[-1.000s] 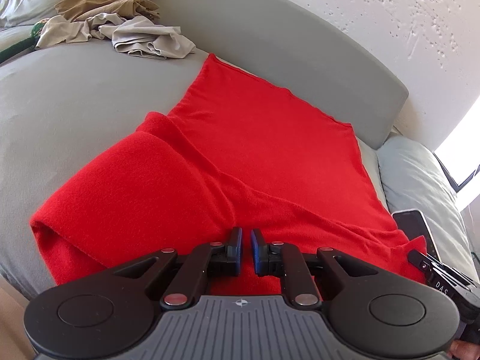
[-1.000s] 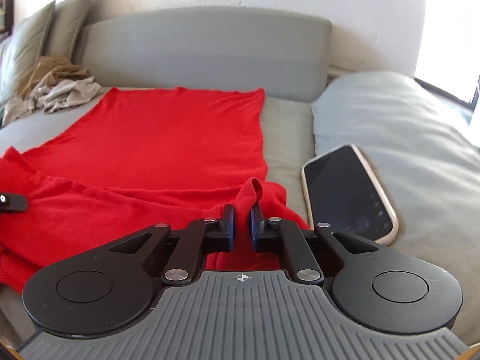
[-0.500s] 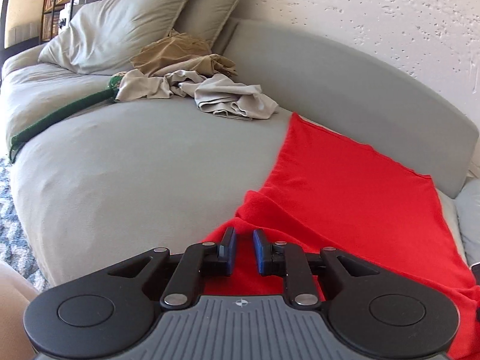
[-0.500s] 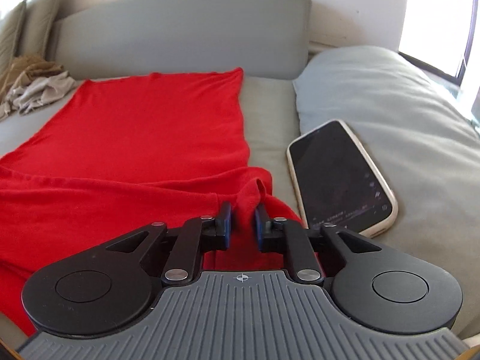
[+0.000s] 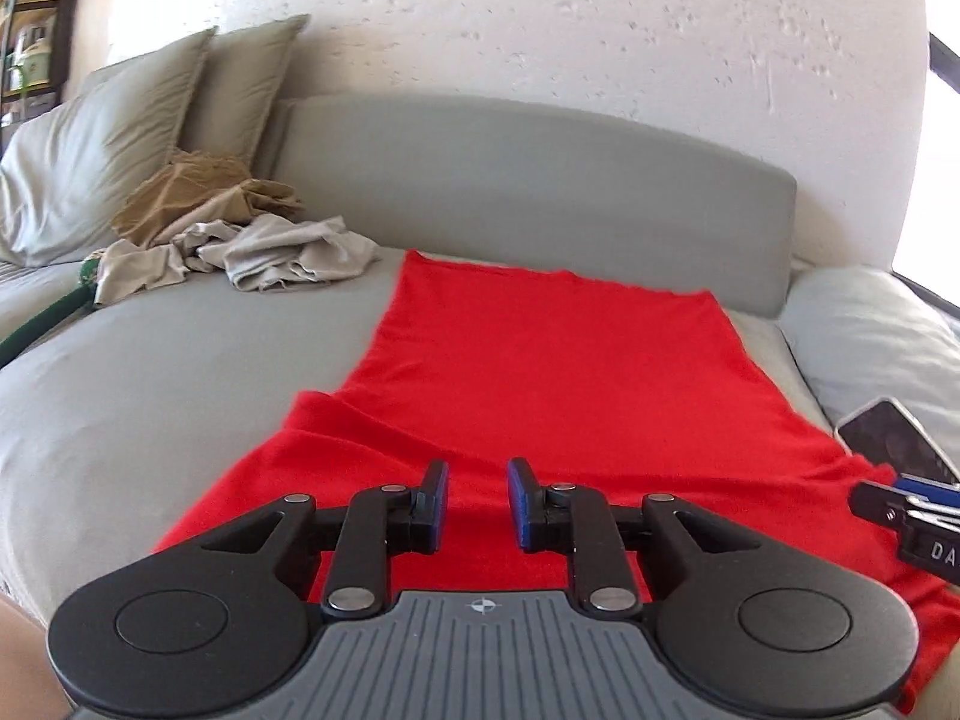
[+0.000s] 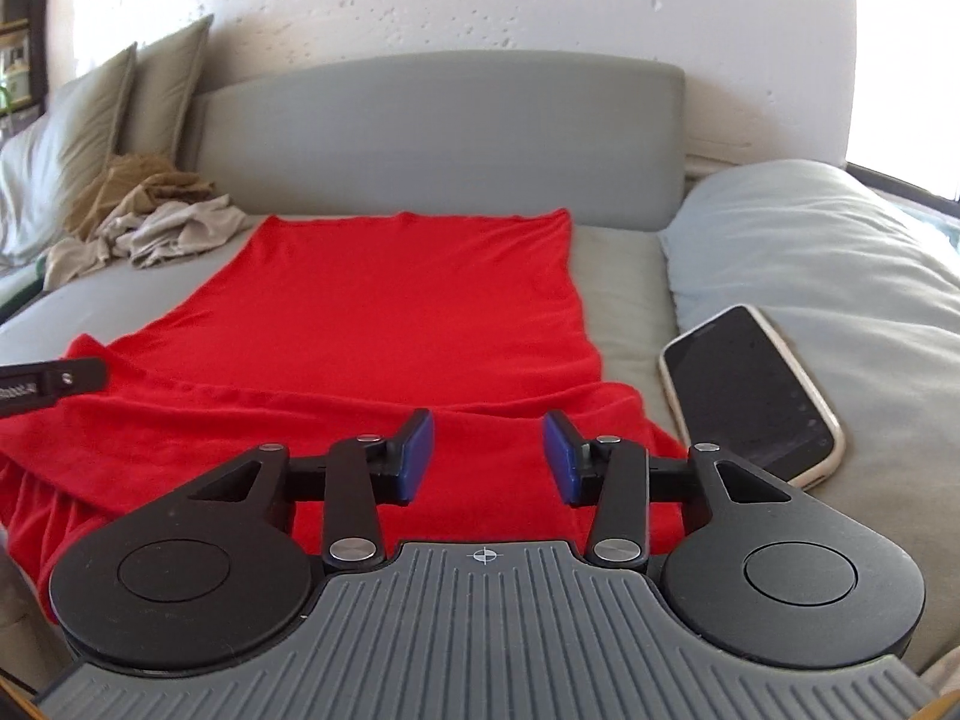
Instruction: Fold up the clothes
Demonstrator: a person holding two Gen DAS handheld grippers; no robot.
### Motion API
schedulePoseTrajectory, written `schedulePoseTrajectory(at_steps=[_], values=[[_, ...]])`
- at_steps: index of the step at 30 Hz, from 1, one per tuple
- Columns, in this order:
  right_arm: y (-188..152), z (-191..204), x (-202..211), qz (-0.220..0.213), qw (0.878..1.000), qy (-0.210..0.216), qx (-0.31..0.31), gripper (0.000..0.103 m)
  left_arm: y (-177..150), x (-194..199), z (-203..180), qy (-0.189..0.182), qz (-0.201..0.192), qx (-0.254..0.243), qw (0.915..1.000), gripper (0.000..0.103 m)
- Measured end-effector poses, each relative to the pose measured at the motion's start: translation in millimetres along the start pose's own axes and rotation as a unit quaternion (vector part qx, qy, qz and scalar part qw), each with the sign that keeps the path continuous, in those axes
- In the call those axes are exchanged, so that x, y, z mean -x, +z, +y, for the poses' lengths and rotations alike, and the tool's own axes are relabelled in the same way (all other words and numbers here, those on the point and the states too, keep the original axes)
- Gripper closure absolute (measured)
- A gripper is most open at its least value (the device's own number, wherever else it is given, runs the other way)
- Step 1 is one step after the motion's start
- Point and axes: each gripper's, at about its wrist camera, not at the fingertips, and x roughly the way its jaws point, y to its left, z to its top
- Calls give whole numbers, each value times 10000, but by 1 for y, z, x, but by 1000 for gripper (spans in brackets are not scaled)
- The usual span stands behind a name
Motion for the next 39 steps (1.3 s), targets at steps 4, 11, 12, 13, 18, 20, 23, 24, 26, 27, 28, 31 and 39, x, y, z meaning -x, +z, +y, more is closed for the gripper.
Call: schedulePoseTrajectory(at_steps=[4,11,12,13,18,20,23,24,26,27,28,31,39], values=[[-10,0,-12,576,9983,50,57,60,1,9,-2,75,46,-147,9999,79],[-13,-8,16,577,9983,18,-89,58,4,24,-4,207,127,-405,9989,79],[-12,-9,19,467,9988,28,-151,56,4,26,-5,226,139,-442,9987,79],[-8,-10,18,338,9993,27,-179,52,5,29,-5,245,150,-478,9984,79],[11,-7,-7,181,9991,243,-294,62,17,-15,-18,24,455,-577,9973,78],[14,-1,-27,287,9974,573,-314,77,14,-41,-17,126,609,-497,9968,79],[11,5,-56,466,9960,705,-298,85,7,-69,-9,702,813,-467,9931,79],[8,1,-63,453,9971,541,-290,94,7,-71,-4,824,816,-370,9926,84],[7,-13,-65,356,9976,147,-567,96,7,-67,2,885,798,-236,9926,90],[7,-22,-65,350,9966,-104,-738,97,6,-62,1,829,785,-227,9932,90],[7,-29,-65,359,9957,-97,-850,103,5,-57,1,772,772,-219,9938,90],[6,-47,-64,372,9929,-117,-1124,103,2,-42,-1,602,733,-193,9953,90],[2,-22,-7,100,9972,163,-718,70,-7,-3,-7,149,628,-124,9978,90]])
